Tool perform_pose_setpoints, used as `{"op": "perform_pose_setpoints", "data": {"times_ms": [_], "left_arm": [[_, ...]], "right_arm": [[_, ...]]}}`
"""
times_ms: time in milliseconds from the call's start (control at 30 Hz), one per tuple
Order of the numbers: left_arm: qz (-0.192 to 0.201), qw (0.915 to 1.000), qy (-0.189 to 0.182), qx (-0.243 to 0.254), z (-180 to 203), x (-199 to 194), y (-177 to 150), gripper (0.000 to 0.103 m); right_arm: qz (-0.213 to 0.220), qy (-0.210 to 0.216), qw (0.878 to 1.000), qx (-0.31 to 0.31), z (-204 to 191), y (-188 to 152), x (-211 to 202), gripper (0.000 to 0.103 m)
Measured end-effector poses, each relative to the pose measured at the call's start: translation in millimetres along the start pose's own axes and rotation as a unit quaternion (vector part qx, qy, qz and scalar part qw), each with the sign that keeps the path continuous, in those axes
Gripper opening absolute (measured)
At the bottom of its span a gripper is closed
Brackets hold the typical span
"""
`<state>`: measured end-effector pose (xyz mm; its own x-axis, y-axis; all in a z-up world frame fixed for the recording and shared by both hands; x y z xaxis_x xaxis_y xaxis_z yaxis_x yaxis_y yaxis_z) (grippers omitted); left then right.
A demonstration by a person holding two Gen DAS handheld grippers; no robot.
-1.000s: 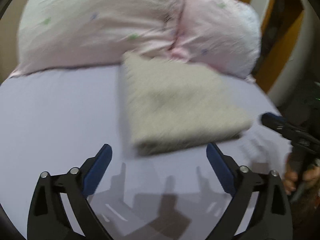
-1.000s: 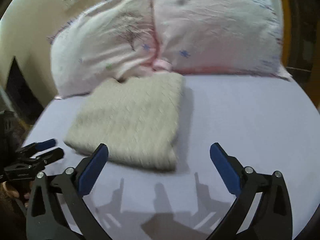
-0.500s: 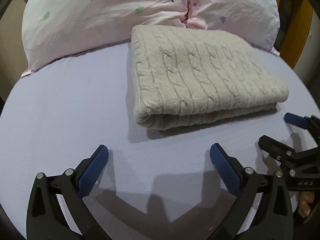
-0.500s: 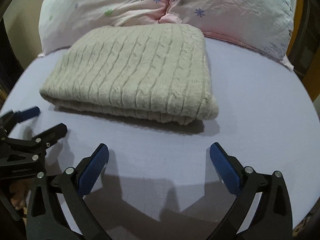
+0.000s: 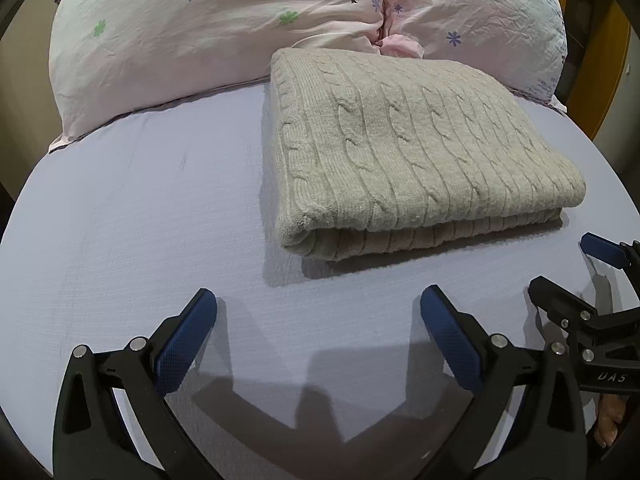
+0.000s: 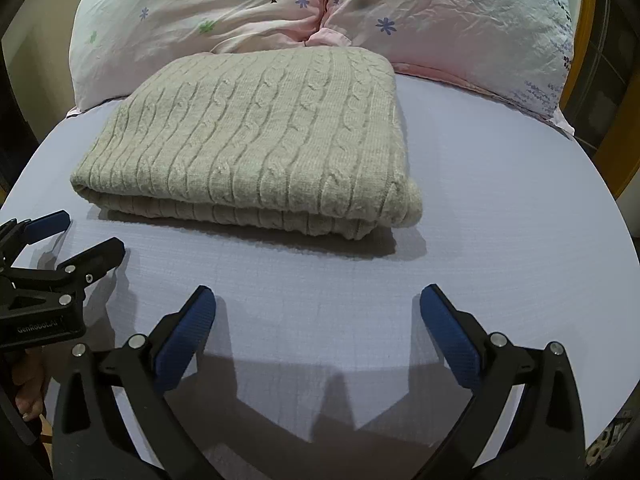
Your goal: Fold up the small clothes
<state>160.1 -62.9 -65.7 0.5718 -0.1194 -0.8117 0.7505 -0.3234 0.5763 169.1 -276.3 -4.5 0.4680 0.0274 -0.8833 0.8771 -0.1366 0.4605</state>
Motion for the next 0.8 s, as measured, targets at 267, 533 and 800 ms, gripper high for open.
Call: {"op": "perform_pose_setpoints", "data": {"times_ms": [267, 533, 800], "left_arm": [[0.0, 1.0, 0.0, 0.0, 0.0, 0.0, -0.2, 0.102], [0.0, 1.0, 0.0, 0.0, 0.1, 0.1, -0.4, 0.102], [0.0, 1.0, 0.0, 0.001, -0.1, 0.1, -0.5, 0.102]], "right_arm": [[0.0, 0.0, 1.0, 0.001, -0.5, 0.1, 0.3, 0.101], [0.0, -0.001, 1.0, 0.002, -1.4, 0.0, 0.6, 0.101], [0.001, -0.002, 1.0, 0.002, -1.7, 0.1, 0.8, 0.101]]}}
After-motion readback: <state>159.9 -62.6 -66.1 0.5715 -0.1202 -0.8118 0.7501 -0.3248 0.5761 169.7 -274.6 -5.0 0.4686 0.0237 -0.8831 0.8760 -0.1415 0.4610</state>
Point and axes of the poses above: each gripper's, at about its wrist camera, not at the fingertips, and x roughly the way its jaws point, z to its right, y to its top, the point moved 8 cm from there along x, roughly the way its jaws point, and after that the axes turned 9 degrees about x, right-handed, at the moved point
